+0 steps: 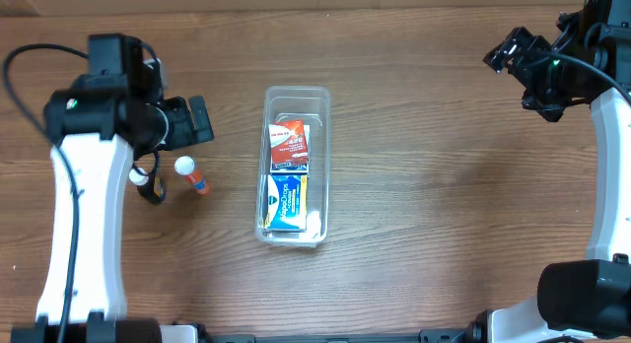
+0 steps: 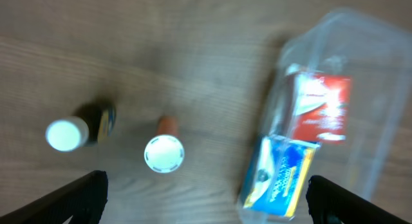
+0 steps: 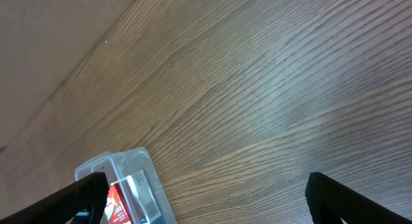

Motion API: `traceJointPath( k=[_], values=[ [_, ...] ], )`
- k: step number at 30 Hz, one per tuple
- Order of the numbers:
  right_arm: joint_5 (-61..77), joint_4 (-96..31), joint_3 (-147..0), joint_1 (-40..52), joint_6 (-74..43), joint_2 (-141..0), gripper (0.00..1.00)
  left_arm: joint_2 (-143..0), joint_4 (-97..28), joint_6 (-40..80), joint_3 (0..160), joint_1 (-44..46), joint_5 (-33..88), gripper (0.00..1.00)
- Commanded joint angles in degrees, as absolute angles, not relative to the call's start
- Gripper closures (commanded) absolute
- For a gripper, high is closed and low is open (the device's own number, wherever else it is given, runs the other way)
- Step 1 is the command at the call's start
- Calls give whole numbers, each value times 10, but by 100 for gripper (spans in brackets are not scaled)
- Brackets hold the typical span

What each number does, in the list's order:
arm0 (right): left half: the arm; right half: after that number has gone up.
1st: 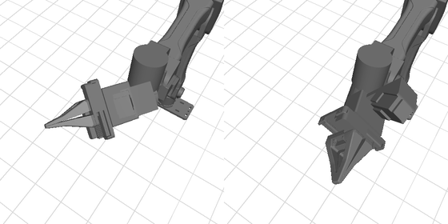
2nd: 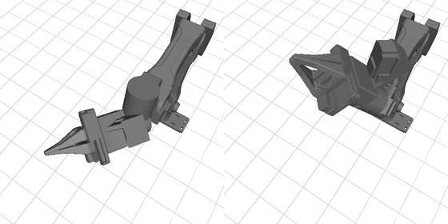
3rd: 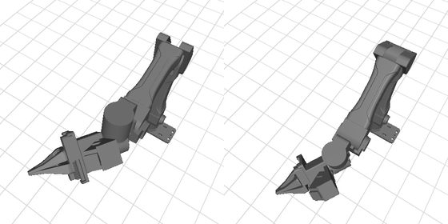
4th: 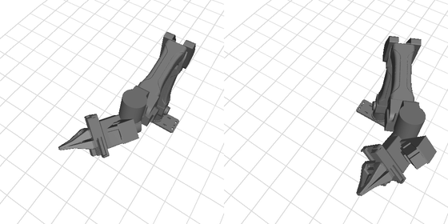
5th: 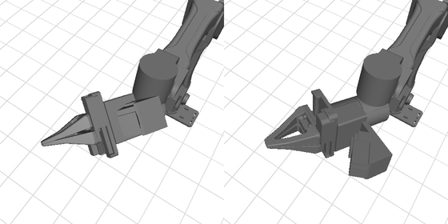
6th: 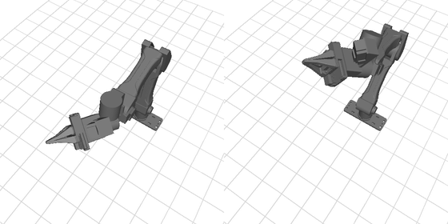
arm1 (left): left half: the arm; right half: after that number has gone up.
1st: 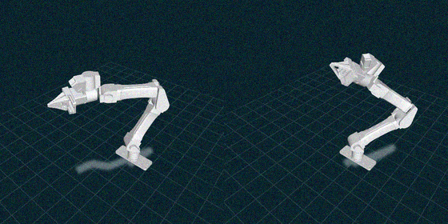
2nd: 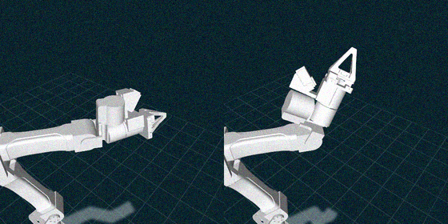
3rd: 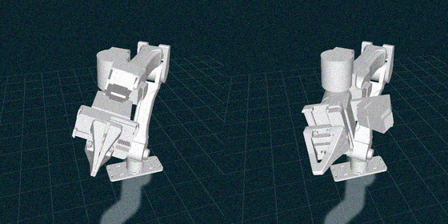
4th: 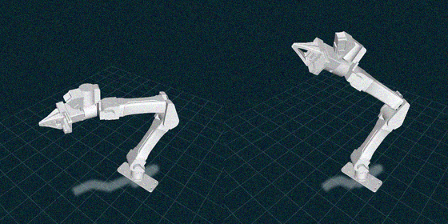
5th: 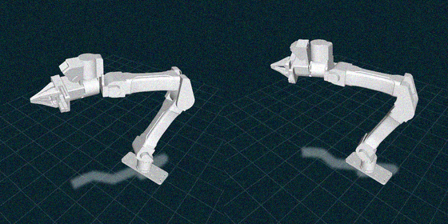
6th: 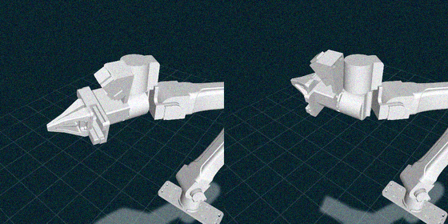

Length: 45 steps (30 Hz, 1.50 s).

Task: Pack container
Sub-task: 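Raise the right arm away and reach the left gripper to the brown bottle, then lift the brown bottle with the left gripper and drop it into container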

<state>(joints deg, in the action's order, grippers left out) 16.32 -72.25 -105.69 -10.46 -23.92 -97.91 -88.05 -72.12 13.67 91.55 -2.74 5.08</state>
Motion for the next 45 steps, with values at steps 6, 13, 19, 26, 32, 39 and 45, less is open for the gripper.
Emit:
traceJointPath(
  k=[6,13,19,26,32,39,45],
  values=[
    [166,-721,-1061,-106,-235,-976,0,-925,-809,148,927,-118,-59,0],
    [166,-721,-1061,-106,-235,-976,0,-927,-751,2,848,-230,31,0],
    [166,-721,-1061,-106,-236,-976,0,-972,-666,-34,786,-228,45,15],
    [166,-721,-1061,-106,-235,-976,0,-1064,-642,-107,786,-228,90,44],
    [166,-721,-1061,-106,-236,-976,0,-1053,-713,-76,870,-228,68,77],
    [166,-721,-1061,-106,-236,-976,0,-995,-952,-10,1203,-157,56,80],
    [166,-721,-1061,-106,-236,-976,0,-996,-875,87,1199,114,71,79]
  ],
)
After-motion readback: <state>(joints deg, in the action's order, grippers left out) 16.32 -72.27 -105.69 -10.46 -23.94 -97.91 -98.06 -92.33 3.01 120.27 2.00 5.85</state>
